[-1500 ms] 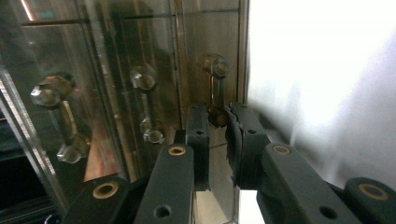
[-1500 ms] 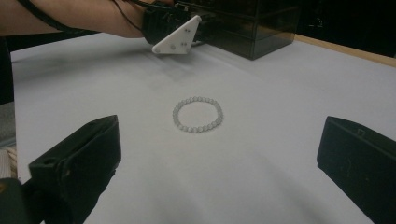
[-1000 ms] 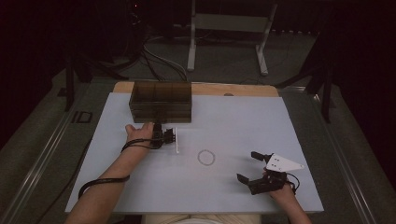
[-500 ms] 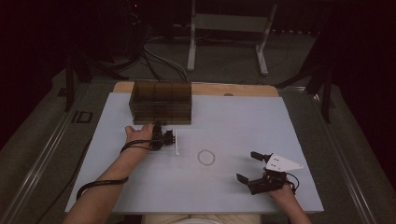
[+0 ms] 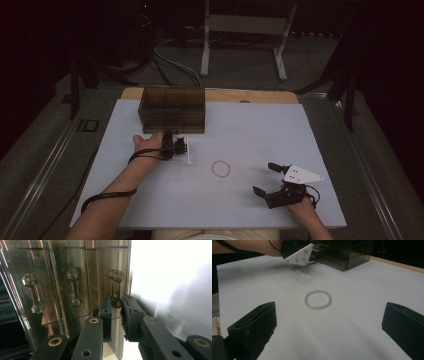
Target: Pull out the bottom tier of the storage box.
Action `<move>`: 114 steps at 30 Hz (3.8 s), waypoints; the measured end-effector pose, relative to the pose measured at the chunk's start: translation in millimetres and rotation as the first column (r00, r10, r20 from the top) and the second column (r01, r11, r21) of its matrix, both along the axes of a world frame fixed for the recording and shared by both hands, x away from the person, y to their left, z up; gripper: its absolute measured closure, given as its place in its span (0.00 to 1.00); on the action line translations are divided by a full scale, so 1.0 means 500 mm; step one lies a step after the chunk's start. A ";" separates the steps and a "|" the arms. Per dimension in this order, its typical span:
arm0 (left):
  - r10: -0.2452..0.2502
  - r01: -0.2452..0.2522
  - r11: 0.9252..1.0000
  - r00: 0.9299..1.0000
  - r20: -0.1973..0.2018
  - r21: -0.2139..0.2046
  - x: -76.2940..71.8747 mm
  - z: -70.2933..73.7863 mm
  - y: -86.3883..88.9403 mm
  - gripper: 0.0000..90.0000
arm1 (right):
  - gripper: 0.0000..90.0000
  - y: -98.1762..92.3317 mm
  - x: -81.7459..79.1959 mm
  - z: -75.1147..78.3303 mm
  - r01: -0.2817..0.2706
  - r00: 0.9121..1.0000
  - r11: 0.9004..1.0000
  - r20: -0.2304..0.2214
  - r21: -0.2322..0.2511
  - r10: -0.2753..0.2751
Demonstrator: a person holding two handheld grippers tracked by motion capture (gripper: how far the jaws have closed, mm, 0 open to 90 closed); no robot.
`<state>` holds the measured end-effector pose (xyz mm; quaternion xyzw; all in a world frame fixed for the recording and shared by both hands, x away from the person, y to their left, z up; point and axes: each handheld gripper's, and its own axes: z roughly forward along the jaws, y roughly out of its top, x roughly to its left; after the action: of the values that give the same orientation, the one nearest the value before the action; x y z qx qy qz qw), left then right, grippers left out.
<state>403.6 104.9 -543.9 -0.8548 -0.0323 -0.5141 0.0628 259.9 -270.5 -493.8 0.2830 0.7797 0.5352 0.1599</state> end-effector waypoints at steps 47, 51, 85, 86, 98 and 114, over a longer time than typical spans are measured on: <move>-0.166 -0.157 0.898 0.746 -0.645 -0.412 0.064 0.162 0.149 0.05 | 0.00 0.000 0.002 -0.004 0.004 1.000 1.000 -0.009 -0.011 -0.004; -0.237 -0.089 0.892 0.742 -0.627 -0.442 0.069 0.170 0.159 0.07 | 0.00 0.001 0.002 -0.004 0.008 1.000 1.000 -0.006 -0.012 -0.008; -0.229 0.022 0.948 0.738 -0.635 -0.317 0.157 0.156 0.164 0.74 | 0.00 0.002 0.003 -0.009 0.028 0.999 0.999 -0.021 -0.016 -0.028; -0.230 0.028 0.950 0.734 -0.639 -0.310 0.159 0.155 0.163 0.74 | 0.00 0.001 0.003 -0.009 0.029 0.999 0.999 -0.023 -0.016 -0.029; -0.210 0.049 0.964 0.738 -0.641 -0.260 0.177 0.142 0.151 0.82 | 0.00 0.001 0.003 -0.009 0.027 0.999 1.000 -0.023 -0.015 -0.028; -0.210 0.072 0.971 0.712 -0.670 -0.228 0.187 0.136 0.141 0.93 | 0.00 -0.001 0.003 -0.009 0.028 0.999 1.000 -0.025 -0.013 -0.028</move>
<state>497.4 175.4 -475.9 -0.9862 0.0111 -0.1574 -0.0491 261.3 -270.9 -498.4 0.2996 0.7810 0.5243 0.1594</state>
